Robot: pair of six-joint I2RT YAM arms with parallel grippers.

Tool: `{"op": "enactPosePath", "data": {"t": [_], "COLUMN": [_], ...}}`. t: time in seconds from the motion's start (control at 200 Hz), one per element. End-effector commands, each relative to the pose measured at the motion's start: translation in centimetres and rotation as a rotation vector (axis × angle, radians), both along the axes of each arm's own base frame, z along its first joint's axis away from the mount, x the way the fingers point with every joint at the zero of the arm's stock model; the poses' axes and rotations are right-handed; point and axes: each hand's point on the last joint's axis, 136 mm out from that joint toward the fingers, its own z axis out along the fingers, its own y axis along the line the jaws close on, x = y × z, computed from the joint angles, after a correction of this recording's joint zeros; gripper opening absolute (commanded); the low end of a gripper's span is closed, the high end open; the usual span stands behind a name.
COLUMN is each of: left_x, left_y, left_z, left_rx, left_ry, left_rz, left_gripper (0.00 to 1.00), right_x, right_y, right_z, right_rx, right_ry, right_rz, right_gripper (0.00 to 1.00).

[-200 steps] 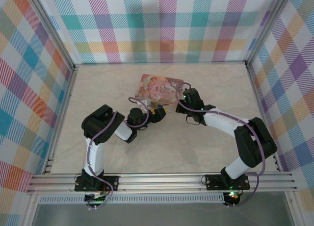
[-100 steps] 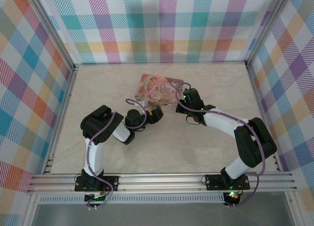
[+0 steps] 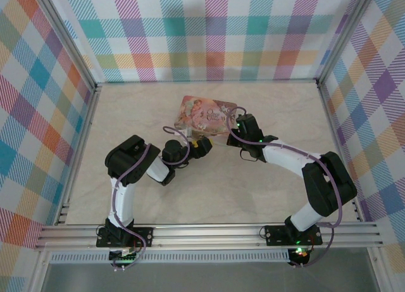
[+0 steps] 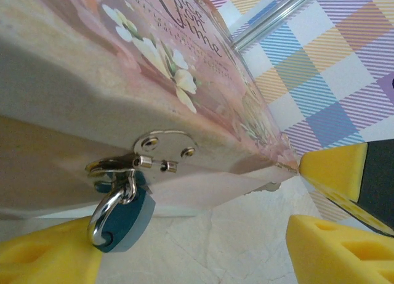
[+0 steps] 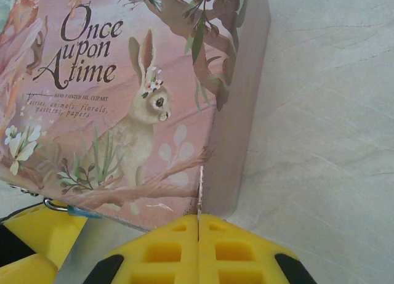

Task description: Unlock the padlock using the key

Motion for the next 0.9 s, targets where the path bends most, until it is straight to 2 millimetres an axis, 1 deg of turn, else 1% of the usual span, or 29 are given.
{"op": "enactPosePath", "data": {"t": [0.0,0.1,0.2,0.27,0.36,0.455,0.525,0.605,0.695,0.77,0.835,0.895], "left_x": [0.7,0.8,0.8,0.7,0.6,0.6,0.7,0.8,0.8,0.7,0.6,0.5], "left_y": [-0.5,-0.5,-0.4,-0.2,0.0,0.0,-0.3,-0.6,-0.6,-0.4,-0.1,0.2], "left_z": [1.2,0.9,0.5,0.6,0.8,1.1,1.2,1.0,0.5,0.2,-0.1,-0.1], "left_rx": [-0.039,-0.042,-0.041,-0.043,-0.034,-0.032,-0.038,-0.049,-0.051,-0.046,-0.038,-0.035], "left_ry": [-0.039,-0.031,-0.025,-0.030,-0.040,-0.052,-0.051,-0.037,-0.024,-0.017,-0.012,-0.011], "left_rz": [-0.025,-0.020,-0.012,-0.009,-0.004,-0.005,-0.017,-0.024,-0.024,-0.019,-0.008,-0.001], "left_gripper": [0.76,0.72,0.72,0.74,0.79,0.80,0.77,0.71,0.68,0.68,0.72,0.71], "right_x": [0.4,0.4,0.4,0.3,0.4,0.3,0.2,0.3,0.2,0.2,0.2,0.2], "right_y": [1.2,1.3,1.3,1.3,1.4,1.5,1.5,1.5,1.5,1.5,1.5,1.5], "right_z": [1.5,1.5,1.5,1.4,1.4,1.2,1.1,1.0,1.2,1.2,1.3,1.3], "right_rx": [0.035,0.035,0.035,0.036,0.038,0.037,0.036,0.035,0.033,0.028,0.027,0.025], "right_ry": [-0.037,-0.035,-0.035,-0.034,-0.032,-0.030,-0.026,-0.026,-0.029,-0.029,-0.030,-0.032], "right_rz": [0.027,0.027,0.027,0.026,0.029,0.031,0.030,0.029,0.030,0.032,0.031,0.031], "right_gripper": [0.00,0.00,0.00,0.00,0.00,0.00,0.00,0.00,0.00,0.00,0.00,0.00]}}
